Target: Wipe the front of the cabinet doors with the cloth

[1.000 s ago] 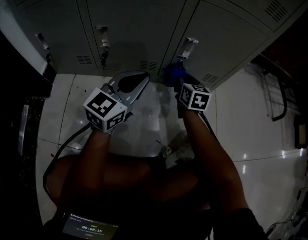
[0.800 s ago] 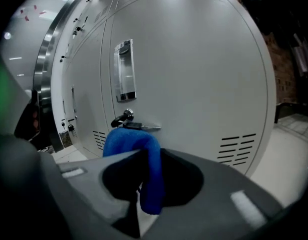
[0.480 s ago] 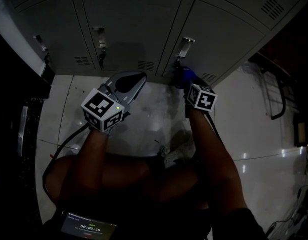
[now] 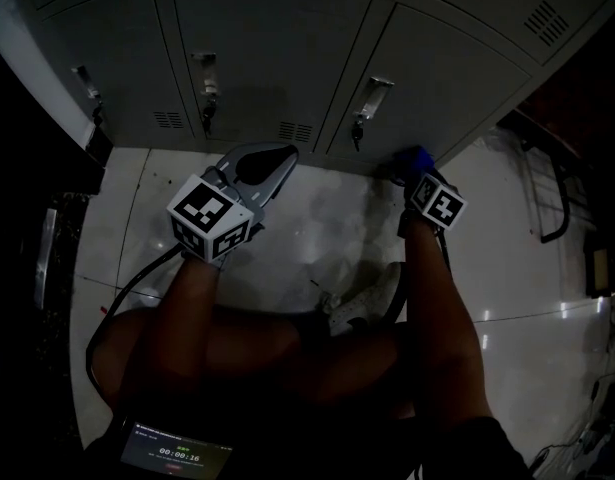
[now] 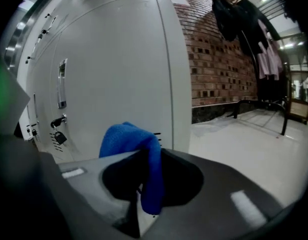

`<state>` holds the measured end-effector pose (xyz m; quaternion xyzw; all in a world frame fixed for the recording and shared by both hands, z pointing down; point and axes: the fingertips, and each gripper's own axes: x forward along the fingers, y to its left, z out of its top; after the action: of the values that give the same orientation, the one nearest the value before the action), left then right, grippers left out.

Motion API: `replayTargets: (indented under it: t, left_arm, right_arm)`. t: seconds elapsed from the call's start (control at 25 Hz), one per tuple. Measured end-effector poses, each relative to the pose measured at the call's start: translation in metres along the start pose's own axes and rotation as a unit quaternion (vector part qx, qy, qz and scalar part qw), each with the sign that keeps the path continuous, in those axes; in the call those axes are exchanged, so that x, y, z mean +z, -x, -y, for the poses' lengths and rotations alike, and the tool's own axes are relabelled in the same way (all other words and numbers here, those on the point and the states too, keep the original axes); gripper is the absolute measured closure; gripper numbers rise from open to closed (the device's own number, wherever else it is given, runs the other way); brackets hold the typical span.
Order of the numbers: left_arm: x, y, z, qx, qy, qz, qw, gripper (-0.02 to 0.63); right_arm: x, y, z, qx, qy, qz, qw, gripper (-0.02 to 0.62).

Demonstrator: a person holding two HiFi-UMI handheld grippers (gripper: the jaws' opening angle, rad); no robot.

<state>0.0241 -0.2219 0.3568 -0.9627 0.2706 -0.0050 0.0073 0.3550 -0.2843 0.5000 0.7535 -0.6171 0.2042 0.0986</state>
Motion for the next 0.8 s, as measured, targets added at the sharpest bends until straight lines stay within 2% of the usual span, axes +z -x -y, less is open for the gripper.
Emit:
replayTargets:
  t: [0.24,0.48,0.6,0.8]
  left_arm:
    - [0.001,0.0,0.0,0.0,-0.001,0.001,1.0,0.603]
    - [0.0,0.0,-0.001,-0.001,-0.001,0.0,1.0,0.603]
    - [0.003,0.001,-0.003,0.001,-0.001,0.003,1.0,0.603]
    - [0.01,0.003,-0.004,0.0,0.005,0.004,1.0,0.603]
  right_arm:
    - [0.005,0.002,0.043,-0.034,-0.019,0.006,0.999,0.534]
    - [0.004,0.006,0.044,-0.041,-0.036,0.007,0.998,0.534]
    - [0.013,0.012,0.033,-0.02,-0.047,0.014,0.999,0.534]
    - [0.055,0.041,-0.007,0.053,-0.033,0.055,0.997,0.534]
